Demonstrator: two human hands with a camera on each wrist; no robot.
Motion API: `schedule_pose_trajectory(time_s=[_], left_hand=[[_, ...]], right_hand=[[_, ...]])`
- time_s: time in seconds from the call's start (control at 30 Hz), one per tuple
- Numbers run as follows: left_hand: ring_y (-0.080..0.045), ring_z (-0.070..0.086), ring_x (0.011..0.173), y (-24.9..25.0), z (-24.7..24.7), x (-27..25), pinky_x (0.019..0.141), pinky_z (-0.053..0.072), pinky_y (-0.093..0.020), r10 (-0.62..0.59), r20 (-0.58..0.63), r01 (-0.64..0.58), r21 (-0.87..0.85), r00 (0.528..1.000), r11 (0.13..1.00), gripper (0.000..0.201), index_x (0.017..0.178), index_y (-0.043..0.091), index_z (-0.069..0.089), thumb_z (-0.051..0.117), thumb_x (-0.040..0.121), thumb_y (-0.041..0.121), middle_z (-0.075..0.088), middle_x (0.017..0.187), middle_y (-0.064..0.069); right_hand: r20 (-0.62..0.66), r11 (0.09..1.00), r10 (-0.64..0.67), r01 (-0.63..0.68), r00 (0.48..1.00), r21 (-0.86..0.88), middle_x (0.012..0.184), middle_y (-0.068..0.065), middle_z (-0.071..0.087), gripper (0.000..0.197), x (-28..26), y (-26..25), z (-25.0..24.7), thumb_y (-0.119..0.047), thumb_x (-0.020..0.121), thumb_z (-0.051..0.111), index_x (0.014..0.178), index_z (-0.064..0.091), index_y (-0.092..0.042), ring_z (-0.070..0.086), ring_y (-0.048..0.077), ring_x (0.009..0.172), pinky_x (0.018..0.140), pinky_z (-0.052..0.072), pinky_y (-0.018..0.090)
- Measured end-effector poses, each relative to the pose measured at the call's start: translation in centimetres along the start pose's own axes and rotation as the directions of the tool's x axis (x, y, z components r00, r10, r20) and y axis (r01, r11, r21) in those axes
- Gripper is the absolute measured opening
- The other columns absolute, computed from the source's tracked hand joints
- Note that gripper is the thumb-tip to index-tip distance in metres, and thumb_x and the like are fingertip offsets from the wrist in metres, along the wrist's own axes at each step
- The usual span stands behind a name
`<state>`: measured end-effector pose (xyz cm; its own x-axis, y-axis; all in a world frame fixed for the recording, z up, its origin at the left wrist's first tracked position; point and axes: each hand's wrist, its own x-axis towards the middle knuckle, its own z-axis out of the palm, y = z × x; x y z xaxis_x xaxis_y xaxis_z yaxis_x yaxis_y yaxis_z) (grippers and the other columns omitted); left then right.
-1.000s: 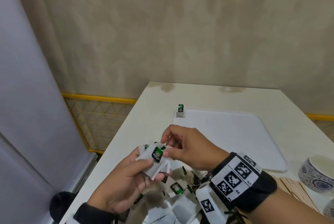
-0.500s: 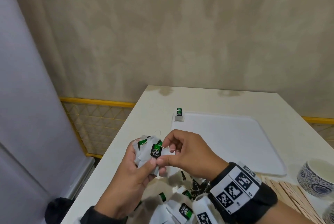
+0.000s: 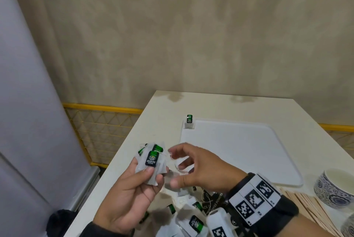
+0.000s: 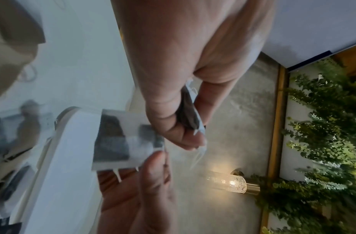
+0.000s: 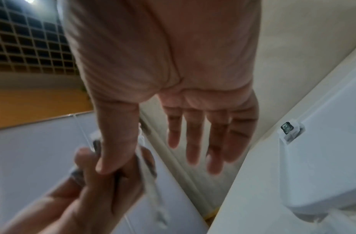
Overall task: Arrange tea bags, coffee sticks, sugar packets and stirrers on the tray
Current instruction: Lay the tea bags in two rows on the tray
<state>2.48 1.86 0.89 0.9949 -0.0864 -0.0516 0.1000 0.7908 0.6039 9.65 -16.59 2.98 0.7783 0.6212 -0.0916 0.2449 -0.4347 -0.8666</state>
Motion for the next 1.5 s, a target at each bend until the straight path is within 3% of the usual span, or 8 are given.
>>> schedule_pose_trajectory(time_s=[0.2,0.47,0.57,0.7,0.87,1.0,1.23,1.5], left_hand=[[-0.032,0.067,0.075,0.5,0.0,0.3,0.052,0.056,-0.028,0.001,0.002,-0.001,-0.050,1.000,0.999,0.090,0.109,0.003,0.070,0.094,0.023,-0.006,0.068,0.103,-0.021],[-0.034,0.065,0.099,2.5,-2.6,0.0,0.069,0.057,-0.027,-0.002,0.005,0.003,-0.278,1.000,0.961,0.075,0.127,0.002,0.059,0.084,0.057,-0.008,0.065,0.114,-0.021],[-0.037,0.069,0.095,2.5,-2.1,0.2,0.059,0.058,-0.027,0.113,-0.180,-0.113,0.010,0.977,0.994,0.087,0.121,0.007,0.060,0.087,0.040,-0.006,0.069,0.110,-0.021],[-0.032,0.068,0.092,0.0,-0.8,0.6,0.061,0.060,-0.029,0.204,-0.263,-0.116,0.316,0.943,0.942,0.044,0.121,0.014,0.053,0.050,0.085,-0.012,0.067,0.112,-0.017],[-0.036,0.068,0.088,-2.2,0.5,0.6,0.062,0.059,-0.033,0.125,-0.190,-0.048,0.365,0.974,0.930,0.044,0.124,0.015,0.051,0.045,0.090,-0.013,0.067,0.113,-0.023],[-0.036,0.068,0.099,-2.6,0.7,0.6,0.064,0.059,-0.036,0.092,-0.162,-0.032,0.338,0.983,0.940,0.045,0.122,0.017,0.051,0.045,0.090,-0.013,0.068,0.113,-0.022],[-0.039,0.067,0.101,-2.6,0.8,0.3,0.069,0.060,-0.039,0.070,-0.107,-0.037,0.280,0.992,0.959,0.052,0.125,0.017,0.052,0.043,0.087,-0.018,0.069,0.111,-0.021],[-0.037,0.071,0.091,-3.2,0.2,0.9,0.061,0.057,-0.036,0.171,-0.172,-0.084,0.423,0.970,0.902,0.070,0.111,0.022,0.057,0.075,0.049,-0.001,0.072,0.102,-0.016]], right_hand=[[0.106,0.998,-0.003,-0.005,0.994,0.070,0.078,-0.004,0.071,0.012,0.0,0.0,0.9,-0.021,0.084,0.074,0.090,0.064,-0.017,0.067,0.007,0.069,0.069,0.057,0.031],[-0.025,0.989,0.074,-0.071,0.997,0.129,0.063,-0.002,0.067,0.015,-0.7,0.3,-0.9,-0.014,0.085,0.072,0.077,0.059,-0.014,0.063,0.016,0.058,0.052,0.043,0.019],[-0.138,0.995,0.075,-0.065,0.988,0.077,0.063,-0.002,0.068,0.018,-1.1,-0.2,-1.4,-0.016,0.083,0.071,0.074,0.056,-0.015,0.062,0.014,0.058,0.053,0.045,0.021],[-0.273,0.996,0.020,-0.042,0.962,-0.076,0.062,-0.004,0.065,0.013,-1.2,-1.4,-0.4,-0.018,0.078,0.068,0.070,0.057,-0.016,0.067,0.019,0.060,0.063,0.055,0.035],[-0.295,0.987,-0.049,0.001,0.954,-0.161,0.059,-0.009,0.060,0.012,-0.7,-2.6,1.9,-0.024,0.076,0.066,0.070,0.057,-0.019,0.054,0.003,0.053,0.052,0.043,0.020],[-0.266,0.984,-0.072,0.025,0.961,-0.176,0.074,-0.007,0.068,0.022,-0.7,-2.6,2.6,-0.045,0.081,0.061,0.081,0.067,-0.024,0.061,0.004,0.067,0.063,0.050,0.022],[-0.306,0.986,-0.071,0.020,0.949,-0.167,0.082,-0.007,0.066,0.012,-0.9,-1.4,2.5,-0.039,0.083,0.067,0.090,0.064,-0.029,0.053,0.000,0.063,0.063,0.047,0.016],[-0.290,0.995,0.097,-0.094,0.952,0.027,0.088,-0.003,0.069,0.032,-0.9,-0.4,2.2,-0.047,0.073,0.078,0.096,0.064,-0.029,0.060,0.002,0.068,0.063,0.050,0.017]])
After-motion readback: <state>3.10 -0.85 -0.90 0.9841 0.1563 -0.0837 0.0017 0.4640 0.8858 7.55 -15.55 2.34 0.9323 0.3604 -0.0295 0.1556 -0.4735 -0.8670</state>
